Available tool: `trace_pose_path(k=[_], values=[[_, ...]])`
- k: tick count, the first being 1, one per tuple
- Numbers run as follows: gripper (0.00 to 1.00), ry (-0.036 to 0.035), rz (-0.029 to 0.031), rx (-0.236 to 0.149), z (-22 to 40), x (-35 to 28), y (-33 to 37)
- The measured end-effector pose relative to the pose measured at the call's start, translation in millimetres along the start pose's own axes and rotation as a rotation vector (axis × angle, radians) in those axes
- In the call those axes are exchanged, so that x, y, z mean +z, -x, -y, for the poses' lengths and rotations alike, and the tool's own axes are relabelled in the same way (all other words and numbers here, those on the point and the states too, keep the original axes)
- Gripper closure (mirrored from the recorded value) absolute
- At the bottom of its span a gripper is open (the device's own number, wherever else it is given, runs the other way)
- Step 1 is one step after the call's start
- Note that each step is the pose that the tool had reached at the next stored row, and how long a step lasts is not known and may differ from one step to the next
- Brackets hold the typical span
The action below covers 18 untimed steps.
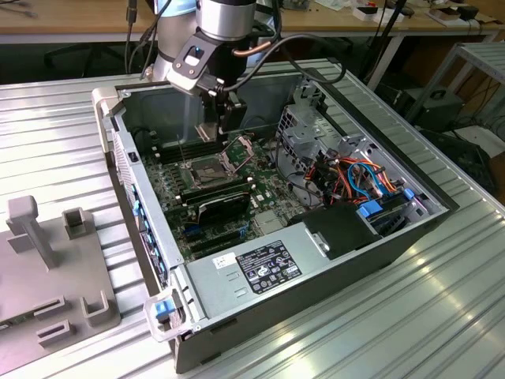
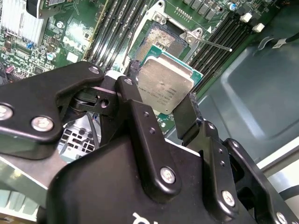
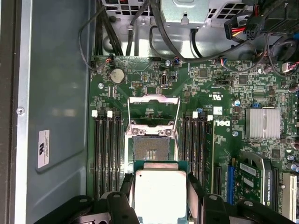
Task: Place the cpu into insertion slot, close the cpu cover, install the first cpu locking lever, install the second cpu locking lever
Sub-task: 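Place the cpu into insertion slot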
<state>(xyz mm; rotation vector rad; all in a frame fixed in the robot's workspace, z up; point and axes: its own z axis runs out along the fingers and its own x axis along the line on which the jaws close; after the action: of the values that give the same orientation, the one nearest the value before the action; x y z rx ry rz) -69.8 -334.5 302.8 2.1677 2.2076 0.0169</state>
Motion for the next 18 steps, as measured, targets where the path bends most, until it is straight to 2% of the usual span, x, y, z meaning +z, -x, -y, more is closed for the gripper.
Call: trace_pose_path(k=[11,18], values=[[0.45,0.0002,-0.0003,0.0,0.0,0.5,-0.1],[0.45,0.0003,-0.0003,0.0,-3.8,4.9,-4.7]])
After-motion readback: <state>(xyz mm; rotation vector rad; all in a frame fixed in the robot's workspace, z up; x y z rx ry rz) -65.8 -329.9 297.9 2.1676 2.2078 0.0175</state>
